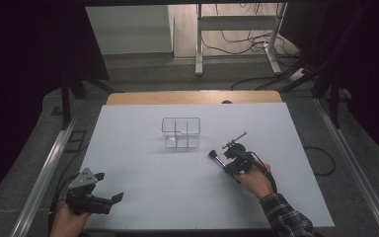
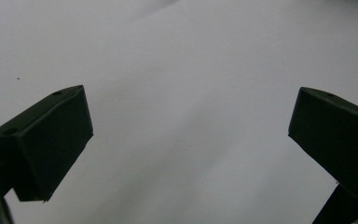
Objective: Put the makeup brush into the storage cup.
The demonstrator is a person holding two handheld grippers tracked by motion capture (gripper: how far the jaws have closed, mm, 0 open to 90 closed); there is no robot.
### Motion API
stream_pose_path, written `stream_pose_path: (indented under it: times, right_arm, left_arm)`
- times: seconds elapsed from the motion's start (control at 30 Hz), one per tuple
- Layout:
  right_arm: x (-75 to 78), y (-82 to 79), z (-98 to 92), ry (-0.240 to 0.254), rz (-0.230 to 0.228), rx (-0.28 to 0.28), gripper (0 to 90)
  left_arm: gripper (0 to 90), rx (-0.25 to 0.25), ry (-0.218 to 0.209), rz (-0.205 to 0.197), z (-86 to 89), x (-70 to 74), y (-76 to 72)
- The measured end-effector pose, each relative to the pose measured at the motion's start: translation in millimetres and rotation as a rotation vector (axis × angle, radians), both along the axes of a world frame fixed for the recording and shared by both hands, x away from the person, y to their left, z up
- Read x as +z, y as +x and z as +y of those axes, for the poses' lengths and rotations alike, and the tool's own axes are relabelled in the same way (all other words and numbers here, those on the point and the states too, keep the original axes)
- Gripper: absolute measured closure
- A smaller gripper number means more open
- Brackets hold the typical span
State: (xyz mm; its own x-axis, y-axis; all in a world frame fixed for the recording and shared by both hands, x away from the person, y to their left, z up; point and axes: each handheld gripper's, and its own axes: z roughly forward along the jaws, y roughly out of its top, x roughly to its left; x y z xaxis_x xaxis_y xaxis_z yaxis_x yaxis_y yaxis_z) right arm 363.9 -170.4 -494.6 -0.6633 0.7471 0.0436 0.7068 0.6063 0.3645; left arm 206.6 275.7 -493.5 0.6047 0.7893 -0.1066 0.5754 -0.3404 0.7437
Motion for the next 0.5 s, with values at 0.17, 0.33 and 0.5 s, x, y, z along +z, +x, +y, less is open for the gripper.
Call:
stream_pose_path:
  times: [0.17,0.33,0.5]
  right_arm:
    - [3.2,-2.3,-2.3,0.02,-0.022,0.013,78.9]
    - [7.0,-4.5,-6.5,0.042,-0.037,0.03,78.9]
    - [11.5,-7.0,-10.4,0.067,-0.057,0.047,78.9]
  left_arm:
    - [0.4,-0.003,-0.008,-0.018,0.6,0.1,-0.1]
    - [0.6,-0.014,-0.009,-0.039,-0.2,0.8,-0.6]
    - [1.0,-0.023,-0.01,-0.045,-0.7,1.0,-0.4]
